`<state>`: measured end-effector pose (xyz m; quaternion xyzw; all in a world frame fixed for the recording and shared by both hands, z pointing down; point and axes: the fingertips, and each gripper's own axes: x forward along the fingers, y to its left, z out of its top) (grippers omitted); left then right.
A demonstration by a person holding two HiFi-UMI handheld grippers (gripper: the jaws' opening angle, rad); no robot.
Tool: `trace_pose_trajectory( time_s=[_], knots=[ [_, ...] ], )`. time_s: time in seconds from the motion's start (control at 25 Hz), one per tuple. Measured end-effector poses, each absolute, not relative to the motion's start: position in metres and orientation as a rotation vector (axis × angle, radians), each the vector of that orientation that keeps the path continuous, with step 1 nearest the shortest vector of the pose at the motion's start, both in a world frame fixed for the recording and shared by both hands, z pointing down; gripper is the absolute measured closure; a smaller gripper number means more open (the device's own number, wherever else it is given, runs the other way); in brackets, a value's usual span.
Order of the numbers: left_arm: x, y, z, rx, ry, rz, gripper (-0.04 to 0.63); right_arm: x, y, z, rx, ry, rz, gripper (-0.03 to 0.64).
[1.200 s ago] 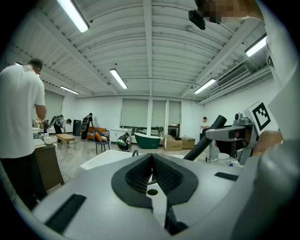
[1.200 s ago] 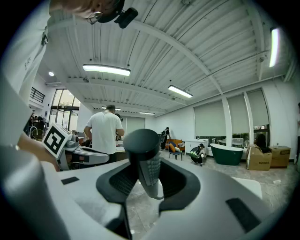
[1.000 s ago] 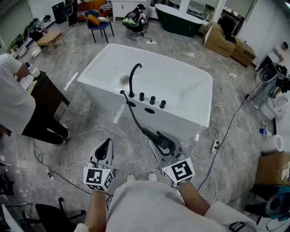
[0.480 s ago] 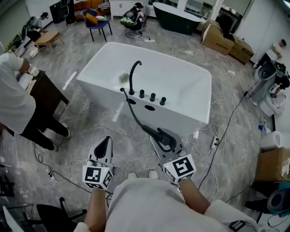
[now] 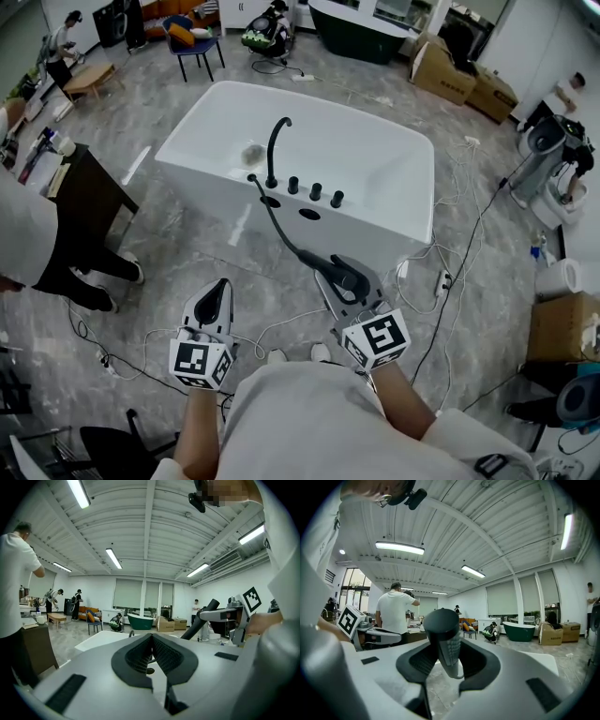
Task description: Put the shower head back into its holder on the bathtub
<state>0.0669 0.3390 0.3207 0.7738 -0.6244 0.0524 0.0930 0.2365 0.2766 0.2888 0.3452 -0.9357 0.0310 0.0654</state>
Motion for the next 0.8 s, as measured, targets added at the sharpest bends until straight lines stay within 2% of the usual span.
trace_pose_trajectory(
  time_s=[0.8],
  knots=[
    [0.021,0.369,0.327,2.314,-1.828,0.124,0.583,0.206,0.289,0.284,1.117,-2.768,0.065,0.471]
  ],
)
